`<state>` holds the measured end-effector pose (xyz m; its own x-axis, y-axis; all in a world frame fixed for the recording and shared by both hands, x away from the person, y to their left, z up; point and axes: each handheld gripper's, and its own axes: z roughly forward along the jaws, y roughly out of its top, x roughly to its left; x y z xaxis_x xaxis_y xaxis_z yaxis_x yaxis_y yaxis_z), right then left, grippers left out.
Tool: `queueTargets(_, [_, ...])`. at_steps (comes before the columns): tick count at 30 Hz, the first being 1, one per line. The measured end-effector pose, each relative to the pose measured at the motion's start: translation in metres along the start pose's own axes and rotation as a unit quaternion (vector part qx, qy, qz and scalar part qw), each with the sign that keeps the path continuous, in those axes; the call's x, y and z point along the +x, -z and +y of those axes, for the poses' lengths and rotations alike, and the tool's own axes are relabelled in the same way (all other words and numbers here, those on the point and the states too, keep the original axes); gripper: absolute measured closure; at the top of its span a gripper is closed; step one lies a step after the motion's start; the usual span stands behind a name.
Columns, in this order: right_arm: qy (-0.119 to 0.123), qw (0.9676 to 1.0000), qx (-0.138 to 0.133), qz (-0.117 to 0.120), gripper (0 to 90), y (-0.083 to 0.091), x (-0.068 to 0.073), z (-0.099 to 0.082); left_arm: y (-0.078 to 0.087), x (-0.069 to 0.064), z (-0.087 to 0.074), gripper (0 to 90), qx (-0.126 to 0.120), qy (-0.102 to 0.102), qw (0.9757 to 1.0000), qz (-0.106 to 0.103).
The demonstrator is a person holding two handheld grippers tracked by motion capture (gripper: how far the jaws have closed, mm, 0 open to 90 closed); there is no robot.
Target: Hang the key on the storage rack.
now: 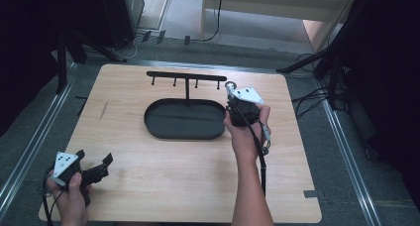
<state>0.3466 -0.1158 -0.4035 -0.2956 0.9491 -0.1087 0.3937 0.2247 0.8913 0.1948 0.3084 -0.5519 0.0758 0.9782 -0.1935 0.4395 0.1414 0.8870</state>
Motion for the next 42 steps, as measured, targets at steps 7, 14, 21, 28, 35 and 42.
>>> queueTargets(7, [0.003,0.9994,-0.009,0.034,76.9,-0.003,0.016,0.003,0.000,0.000,0.000,0.9,0.000,-0.001,1.0000,-0.001])
queueTargets(14, [0.003,0.9979,0.002,0.065,76.8,-0.013,0.025,0.001,0.000,0.000,0.000,0.9,0.001,0.001,1.0000,-0.003])
queueTargets(21, [-0.024,0.9971,0.001,0.072,76.8,-0.020,0.017,0.003,0.000,0.001,0.000,0.9,0.000,0.007,1.0000,-0.006])
queueTargets(28, [-0.027,0.9969,0.002,0.074,76.8,-0.022,0.011,0.002,0.000,0.001,0.000,0.9,-0.001,0.007,1.0000,-0.006])
queueTargets(35, [-0.032,0.9969,0.005,0.071,76.8,-0.026,0.009,0.000,0.001,0.001,0.000,0.9,-0.001,0.007,0.9999,-0.007])
queueTargets(42, [-0.068,0.9953,-0.009,0.069,85.4,-0.028,-0.001,-0.001,0.000,0.002,0.000,0.9,-0.001,0.007,0.9999,-0.009])
